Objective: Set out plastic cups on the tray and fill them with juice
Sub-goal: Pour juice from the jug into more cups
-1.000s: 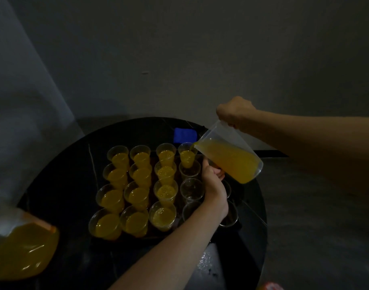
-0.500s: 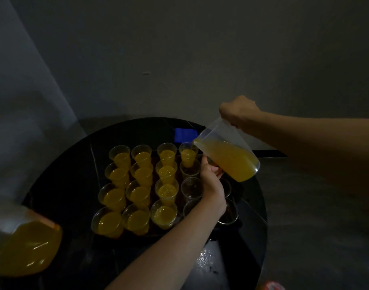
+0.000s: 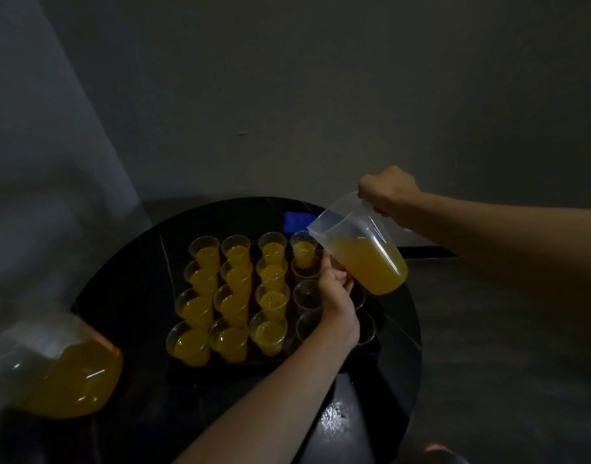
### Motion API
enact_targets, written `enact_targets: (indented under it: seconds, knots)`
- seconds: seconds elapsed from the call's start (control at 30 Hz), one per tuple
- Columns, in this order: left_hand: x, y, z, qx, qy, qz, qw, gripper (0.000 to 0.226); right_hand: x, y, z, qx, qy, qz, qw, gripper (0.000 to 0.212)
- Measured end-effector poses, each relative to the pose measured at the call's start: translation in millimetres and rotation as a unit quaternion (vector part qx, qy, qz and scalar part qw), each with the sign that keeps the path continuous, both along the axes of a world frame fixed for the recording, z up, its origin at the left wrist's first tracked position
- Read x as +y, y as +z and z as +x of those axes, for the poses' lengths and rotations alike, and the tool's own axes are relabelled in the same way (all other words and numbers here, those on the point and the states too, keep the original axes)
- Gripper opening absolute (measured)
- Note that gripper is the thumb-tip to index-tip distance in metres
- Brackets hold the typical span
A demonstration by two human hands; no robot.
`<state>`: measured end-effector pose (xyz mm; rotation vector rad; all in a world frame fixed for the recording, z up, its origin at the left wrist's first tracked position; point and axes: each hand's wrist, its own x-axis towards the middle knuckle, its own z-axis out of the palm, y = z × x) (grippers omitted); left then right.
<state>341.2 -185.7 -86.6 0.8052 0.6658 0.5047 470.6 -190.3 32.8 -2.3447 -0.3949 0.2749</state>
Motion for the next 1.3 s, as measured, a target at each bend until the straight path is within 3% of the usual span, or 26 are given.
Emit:
enact_targets:
  seconds: [0.2, 0.53, 1.3]
  knots:
    - [-7.9, 4.7, -16.6, -0.018, -0.007, -0.047, 0.999, 0.057, -10.1, 3.9, -10.9, 0.024, 0.046, -0.006, 0.999, 0.031]
    - [-9.7, -1.4, -26.9, -0.041, -0.01, -0.104, 0.994, 0.063, -4.9, 4.7, -16.5, 0.065, 0.08, -0.038, 0.994, 0.018]
    - [-7.3, -17.4, -29.5, -0.03, -0.016, -0.145, 0.989, 0.051, 7.3, -6.9, -12.7, 0.091, 0.091, -0.096, 0.987, 0.026]
